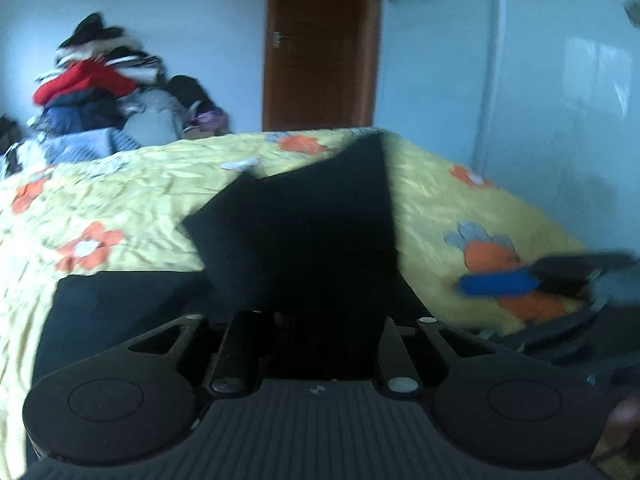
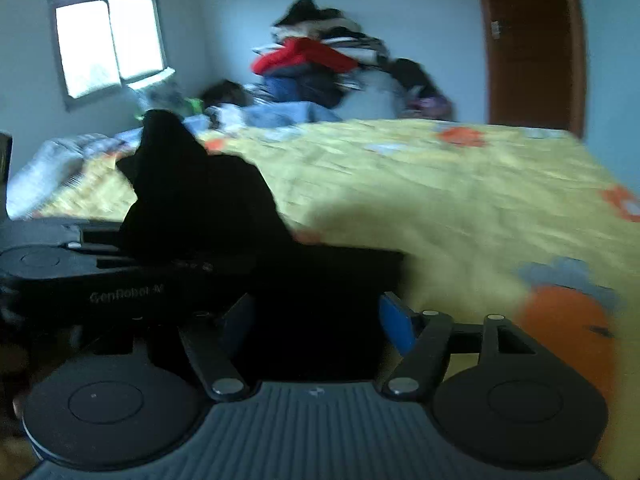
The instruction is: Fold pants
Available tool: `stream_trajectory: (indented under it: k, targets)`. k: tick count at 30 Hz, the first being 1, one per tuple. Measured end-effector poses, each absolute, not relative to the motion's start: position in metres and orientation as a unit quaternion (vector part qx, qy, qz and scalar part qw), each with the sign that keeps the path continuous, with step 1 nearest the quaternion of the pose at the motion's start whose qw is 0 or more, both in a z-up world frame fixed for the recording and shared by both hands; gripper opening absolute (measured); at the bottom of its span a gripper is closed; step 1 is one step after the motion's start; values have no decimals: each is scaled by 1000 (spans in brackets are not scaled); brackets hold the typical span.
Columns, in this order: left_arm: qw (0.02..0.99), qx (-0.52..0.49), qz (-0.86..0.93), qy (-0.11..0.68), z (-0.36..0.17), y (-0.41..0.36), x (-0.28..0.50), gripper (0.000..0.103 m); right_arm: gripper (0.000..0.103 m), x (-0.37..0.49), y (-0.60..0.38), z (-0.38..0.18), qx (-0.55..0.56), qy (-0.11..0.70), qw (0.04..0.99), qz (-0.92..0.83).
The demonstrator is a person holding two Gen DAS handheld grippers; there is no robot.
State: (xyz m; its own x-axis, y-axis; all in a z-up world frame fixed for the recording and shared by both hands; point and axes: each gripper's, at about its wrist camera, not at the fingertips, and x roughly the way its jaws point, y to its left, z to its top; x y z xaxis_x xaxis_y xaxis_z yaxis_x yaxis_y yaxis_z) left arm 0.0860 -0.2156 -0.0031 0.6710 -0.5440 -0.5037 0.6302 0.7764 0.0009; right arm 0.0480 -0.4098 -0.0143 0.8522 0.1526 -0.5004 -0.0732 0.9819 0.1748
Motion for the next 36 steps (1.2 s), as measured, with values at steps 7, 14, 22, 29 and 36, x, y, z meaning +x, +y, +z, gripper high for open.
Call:
stream_trajectory:
  k: [7, 14, 22, 29, 36]
  targets:
    - [875, 146, -404, 225, -8, -222, 55, 58, 71, 19, -471, -15, 137, 235, 962, -36]
    - [927, 150, -314, 142, 17, -161, 60, 90, 71, 43, -471, -4, 198, 204, 958, 27]
    - [945, 108, -199, 237, 9, -124, 150, 89, 71, 97, -406, 19, 139, 215, 952, 169]
    - [931, 127, -160, 302, -28, -114, 167, 79, 68, 152, -386, -18, 56, 319, 940, 111]
    - [929, 127, -213, 275, -16, -89, 109, 83, 69, 91, -377, 2, 58, 282, 945, 157]
